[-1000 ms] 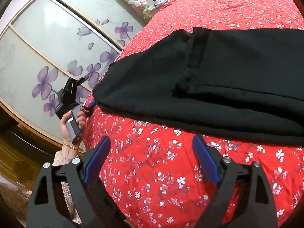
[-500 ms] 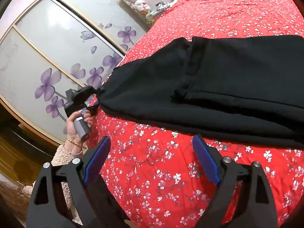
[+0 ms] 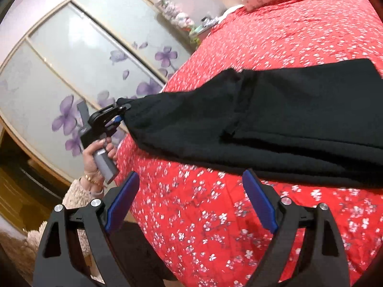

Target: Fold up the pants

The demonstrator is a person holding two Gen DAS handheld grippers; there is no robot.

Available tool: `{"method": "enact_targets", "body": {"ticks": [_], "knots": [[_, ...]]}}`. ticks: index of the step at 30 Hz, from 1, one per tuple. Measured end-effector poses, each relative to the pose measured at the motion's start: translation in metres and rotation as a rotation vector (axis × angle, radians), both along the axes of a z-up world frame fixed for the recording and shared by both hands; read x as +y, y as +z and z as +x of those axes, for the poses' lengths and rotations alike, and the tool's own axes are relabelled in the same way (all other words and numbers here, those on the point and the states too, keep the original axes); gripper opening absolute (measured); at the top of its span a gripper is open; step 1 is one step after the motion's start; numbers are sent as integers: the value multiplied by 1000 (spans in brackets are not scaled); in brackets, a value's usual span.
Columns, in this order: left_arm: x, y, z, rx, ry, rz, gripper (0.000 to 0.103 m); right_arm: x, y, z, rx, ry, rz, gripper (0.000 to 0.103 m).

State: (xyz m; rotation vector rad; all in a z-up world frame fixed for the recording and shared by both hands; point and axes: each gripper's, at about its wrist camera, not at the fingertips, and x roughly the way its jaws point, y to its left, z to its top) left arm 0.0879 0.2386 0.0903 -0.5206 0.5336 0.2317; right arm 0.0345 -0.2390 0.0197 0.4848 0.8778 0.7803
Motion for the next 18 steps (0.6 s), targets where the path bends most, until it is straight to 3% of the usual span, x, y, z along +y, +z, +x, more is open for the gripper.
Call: {"method": "enact_targets", "body": {"ticks": [4,10,14,18], "knots": [[-55,40,8,-62,-103,87,22,-23,8,0,-10,-74,61,90],[-139,90,12,-143,-279,155,22,-57,23,-4,-69,-186,99,90],[-204,102,16,-161,-401,177,22,-86,26,-6,-62,-280,142,90],[-263,93,28,-127,-513,145,22,-121,24,-8,-47,-385,199,90]]}}
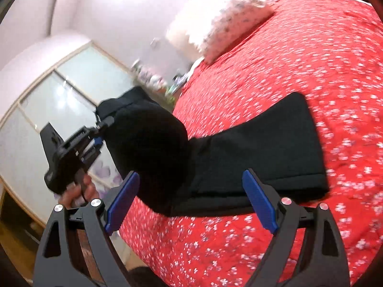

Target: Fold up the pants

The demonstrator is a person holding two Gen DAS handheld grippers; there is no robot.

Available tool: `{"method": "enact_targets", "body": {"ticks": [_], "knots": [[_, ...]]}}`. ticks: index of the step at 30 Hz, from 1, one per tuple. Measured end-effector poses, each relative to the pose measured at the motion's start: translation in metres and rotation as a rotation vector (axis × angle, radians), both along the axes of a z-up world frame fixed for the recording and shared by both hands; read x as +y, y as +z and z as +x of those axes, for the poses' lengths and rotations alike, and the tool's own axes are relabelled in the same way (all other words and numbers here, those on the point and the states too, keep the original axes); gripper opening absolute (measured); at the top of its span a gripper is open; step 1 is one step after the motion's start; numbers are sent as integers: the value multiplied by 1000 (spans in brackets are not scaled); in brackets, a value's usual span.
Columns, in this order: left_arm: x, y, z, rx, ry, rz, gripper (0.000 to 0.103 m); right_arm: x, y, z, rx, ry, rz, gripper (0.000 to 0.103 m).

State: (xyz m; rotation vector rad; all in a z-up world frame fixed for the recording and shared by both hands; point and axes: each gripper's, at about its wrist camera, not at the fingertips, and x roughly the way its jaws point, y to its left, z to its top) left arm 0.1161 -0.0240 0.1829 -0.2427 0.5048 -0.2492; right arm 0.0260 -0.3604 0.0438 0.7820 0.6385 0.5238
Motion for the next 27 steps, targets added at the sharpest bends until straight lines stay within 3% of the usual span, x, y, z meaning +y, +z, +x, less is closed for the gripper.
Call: {"method": "enact_targets", "body": {"ticks": [5,10,18,21,23,25,27], "knots": [[-75,-32,17,84,-93,31,22,-38,-2,-8,7,-111,45,90],[-135,-63,10,87,-155,98,22,-73,-9,-13,27,-197,102,90],[-225,-152,-34,113,-329,386,23,-95,-18,-15,67,-232,156,90],[-240,-175,-49,76,-351,499,24,-96,-18,-16,67,-235,149,90],[-256,-189,-62,36,-392,629,29,-95,-19,-14,71,-238,147,90],[-262,-194,-68,15,-427,675,33,-95,-20,-13,76,-239,144,90],[-262,-192,-73,4,-459,660,44,-93,-22,-11,84,-241,143,90]]}}
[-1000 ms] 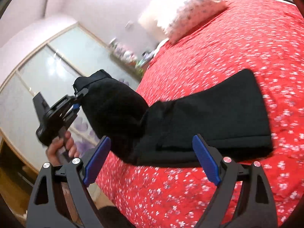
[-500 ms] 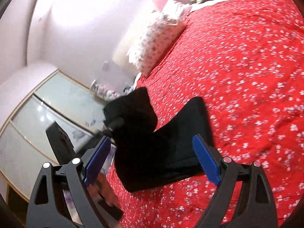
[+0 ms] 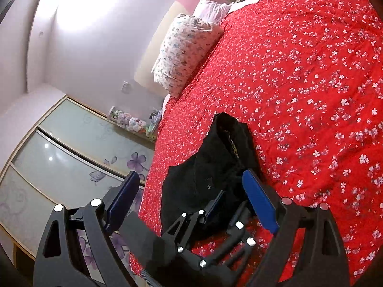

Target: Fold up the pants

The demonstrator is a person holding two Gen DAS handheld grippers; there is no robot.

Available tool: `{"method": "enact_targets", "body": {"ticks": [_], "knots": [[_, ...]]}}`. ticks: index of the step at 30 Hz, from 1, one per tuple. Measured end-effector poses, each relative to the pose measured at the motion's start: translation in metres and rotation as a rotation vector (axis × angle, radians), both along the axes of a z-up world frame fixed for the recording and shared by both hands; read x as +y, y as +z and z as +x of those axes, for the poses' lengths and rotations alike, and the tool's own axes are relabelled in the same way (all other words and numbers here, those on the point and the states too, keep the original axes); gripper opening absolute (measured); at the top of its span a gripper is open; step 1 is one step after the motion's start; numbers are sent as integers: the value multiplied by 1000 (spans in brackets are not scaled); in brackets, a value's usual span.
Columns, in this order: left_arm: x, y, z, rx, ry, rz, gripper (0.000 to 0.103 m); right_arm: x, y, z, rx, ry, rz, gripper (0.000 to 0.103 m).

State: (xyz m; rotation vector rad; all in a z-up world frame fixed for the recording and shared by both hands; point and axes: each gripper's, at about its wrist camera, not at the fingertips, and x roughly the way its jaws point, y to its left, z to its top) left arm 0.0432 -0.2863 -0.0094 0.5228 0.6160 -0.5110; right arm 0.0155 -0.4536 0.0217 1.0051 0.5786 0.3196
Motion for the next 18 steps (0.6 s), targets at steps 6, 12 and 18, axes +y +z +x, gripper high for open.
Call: {"method": "enact_targets", "body": {"ticks": [6,12,18], "knots": [[38,28,-4,183,-46,-279,76,-6,10,-1,-63,-50,-57,90],[147,61,13,134,104,-528,101,9,29,9,-224,65,-109,90],[245,30,75,327,366,-767,101,70,1,56,-118,287,-40,90]]}}
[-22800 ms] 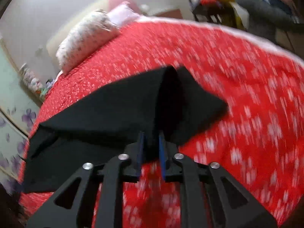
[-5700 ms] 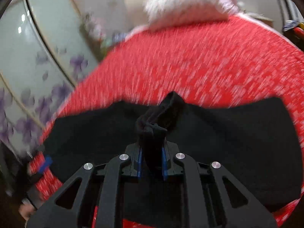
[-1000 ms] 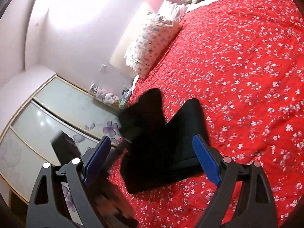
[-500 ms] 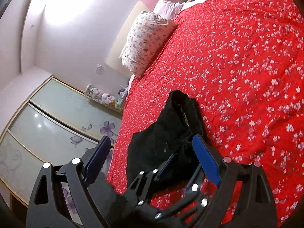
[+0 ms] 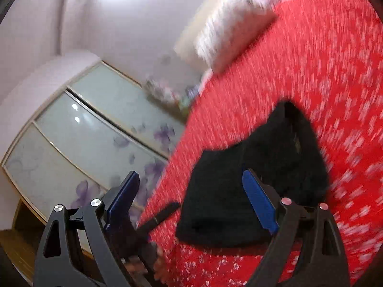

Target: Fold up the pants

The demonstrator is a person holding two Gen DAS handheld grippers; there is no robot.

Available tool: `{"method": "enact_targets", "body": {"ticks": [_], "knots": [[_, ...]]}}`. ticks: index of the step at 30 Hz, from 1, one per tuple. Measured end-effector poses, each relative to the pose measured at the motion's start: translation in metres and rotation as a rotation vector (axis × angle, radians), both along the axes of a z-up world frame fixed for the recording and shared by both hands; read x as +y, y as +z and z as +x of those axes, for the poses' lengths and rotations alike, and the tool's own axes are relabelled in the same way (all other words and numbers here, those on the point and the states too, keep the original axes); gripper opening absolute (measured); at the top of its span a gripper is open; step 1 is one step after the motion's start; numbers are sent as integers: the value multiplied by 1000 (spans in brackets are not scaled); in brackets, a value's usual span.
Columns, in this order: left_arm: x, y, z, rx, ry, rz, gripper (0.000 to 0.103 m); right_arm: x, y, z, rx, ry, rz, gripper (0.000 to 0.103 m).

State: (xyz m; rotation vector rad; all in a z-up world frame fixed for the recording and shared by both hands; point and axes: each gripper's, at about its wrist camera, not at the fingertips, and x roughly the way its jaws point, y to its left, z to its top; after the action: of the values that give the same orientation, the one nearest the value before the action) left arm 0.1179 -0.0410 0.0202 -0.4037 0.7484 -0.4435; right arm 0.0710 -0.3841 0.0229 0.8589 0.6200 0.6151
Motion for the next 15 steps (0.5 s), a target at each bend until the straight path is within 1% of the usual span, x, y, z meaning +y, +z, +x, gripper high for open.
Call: {"method": "enact_targets", "body": {"ticks": [1,2,3,4,5,6,7,8,9,10,11,12,14,15], "knots": [[7,-7,3,23,9,-33,101,8,-7,6,38,15,-12,90],[12,-13,8,41,17,-47,101,13,-11,11,66,23,-25,90],[14,-17,9,52,28,-35,101,18,-20,17,136,-1,-76,90],[16,-24,15,79,57,11,101,18,-29,21,197,-44,-131,82],[18,-30,21,108,77,45,101,17,-37,24,229,-71,-153,77],[21,-37,25,128,76,52,101,12,-44,23,243,-101,-142,66],[24,-41,26,122,70,49,101,9,-45,22,252,-118,-133,63],[25,-41,25,110,68,57,101,7,-46,22,263,-121,-118,63],[24,-38,25,108,68,72,101,7,-42,21,266,-126,-107,67],[24,-34,25,103,74,80,101,7,-37,20,254,-132,-105,82],[25,-27,25,82,87,72,101,7,-29,20,216,-132,-108,90],[27,-23,22,58,88,53,101,8,-17,19,144,-148,-130,95],[32,-10,24,18,99,18,101,7,-7,19,77,-159,-136,95],[33,-5,30,14,107,7,101,7,-4,24,57,-148,-104,95]]}}
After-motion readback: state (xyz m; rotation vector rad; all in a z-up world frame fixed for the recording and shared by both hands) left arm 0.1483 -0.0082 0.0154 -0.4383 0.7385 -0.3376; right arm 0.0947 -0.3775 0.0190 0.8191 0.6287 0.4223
